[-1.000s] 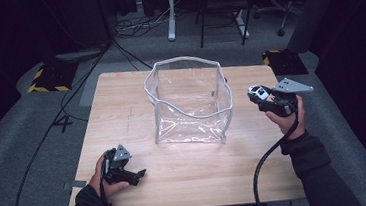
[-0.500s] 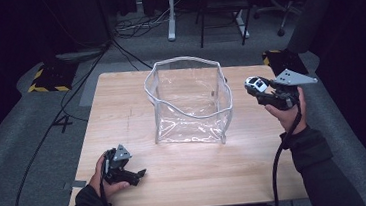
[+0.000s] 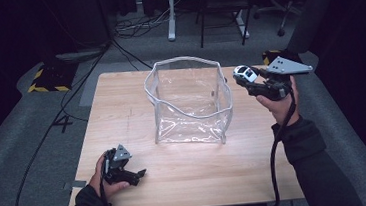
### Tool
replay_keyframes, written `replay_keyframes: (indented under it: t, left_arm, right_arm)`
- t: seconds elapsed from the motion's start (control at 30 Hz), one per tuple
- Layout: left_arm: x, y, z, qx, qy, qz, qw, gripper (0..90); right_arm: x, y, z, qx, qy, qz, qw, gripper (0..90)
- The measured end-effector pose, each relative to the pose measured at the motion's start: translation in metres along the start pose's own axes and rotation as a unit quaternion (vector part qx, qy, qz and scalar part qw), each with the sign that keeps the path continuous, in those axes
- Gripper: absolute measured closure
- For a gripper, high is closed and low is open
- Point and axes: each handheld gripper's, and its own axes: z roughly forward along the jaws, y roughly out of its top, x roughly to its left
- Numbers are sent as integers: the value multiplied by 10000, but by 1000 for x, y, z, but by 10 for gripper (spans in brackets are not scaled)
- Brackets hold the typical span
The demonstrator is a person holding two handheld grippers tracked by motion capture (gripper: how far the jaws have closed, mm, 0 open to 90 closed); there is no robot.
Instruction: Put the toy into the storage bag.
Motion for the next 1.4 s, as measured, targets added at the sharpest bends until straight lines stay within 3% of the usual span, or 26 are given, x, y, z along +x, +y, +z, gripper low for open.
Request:
replay_keyframes:
  t: [0.33,0.7,0.93,1.4]
  left_arm:
    - [0,0,0,3,10,9,10000,3]
    - [0,0,0,2,6,6,10000,3]
    - [0,0,0,-6,20,8,10000,3]
    - [0,0,0,-13,21,6,10000,3]
  right_arm:
    - [15,13,18,20,249,-44,9997,487]
    - [37,22,42,316,506,-186,9980,488]
    - [49,27,53,515,540,-360,9966,487]
    - [56,39,76,733,623,-442,9944,487]
